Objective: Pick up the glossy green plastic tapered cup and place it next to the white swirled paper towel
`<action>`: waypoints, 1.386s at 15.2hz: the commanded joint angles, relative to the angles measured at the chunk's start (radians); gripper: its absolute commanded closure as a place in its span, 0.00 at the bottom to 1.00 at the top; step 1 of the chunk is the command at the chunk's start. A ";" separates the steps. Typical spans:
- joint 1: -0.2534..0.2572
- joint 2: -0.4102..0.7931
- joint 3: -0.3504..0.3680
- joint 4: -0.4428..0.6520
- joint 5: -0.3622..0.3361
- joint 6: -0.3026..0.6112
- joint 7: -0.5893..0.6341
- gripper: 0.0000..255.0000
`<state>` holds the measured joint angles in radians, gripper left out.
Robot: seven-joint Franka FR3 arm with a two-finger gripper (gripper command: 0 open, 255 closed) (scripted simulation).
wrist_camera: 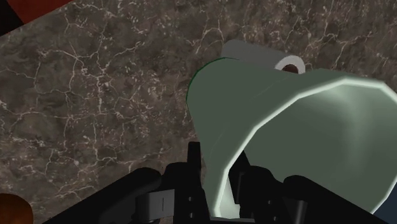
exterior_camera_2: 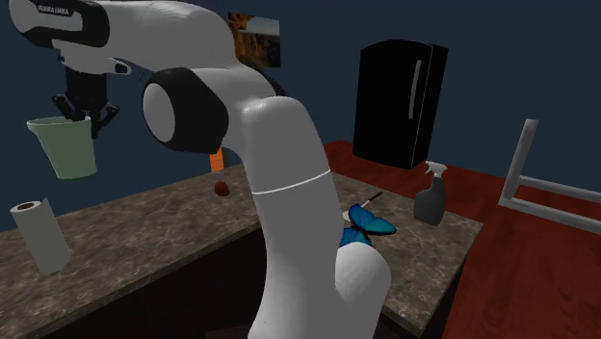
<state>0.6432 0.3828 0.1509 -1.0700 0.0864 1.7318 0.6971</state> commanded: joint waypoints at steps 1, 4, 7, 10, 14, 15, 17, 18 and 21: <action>0.041 0.075 0.007 0.114 -0.026 -0.032 0.045 1.00; 0.119 0.268 0.009 0.433 -0.071 -0.152 0.106 1.00; 0.104 0.187 0.010 0.250 -0.058 -0.051 0.098 1.00; 0.094 0.144 0.011 0.137 -0.052 0.019 0.092 1.00; 0.086 0.108 0.012 0.023 -0.045 0.097 0.085 1.00; 0.085 0.101 0.012 -0.002 -0.044 0.115 0.083 1.00; 0.082 0.089 0.013 -0.048 -0.041 0.148 0.080 1.00; 0.081 0.084 0.013 -0.069 -0.040 0.165 0.079 1.00; 0.077 0.072 0.013 -0.128 -0.037 0.212 0.074 1.00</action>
<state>0.7213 0.4597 0.1635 -1.1797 0.0487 1.9280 0.7720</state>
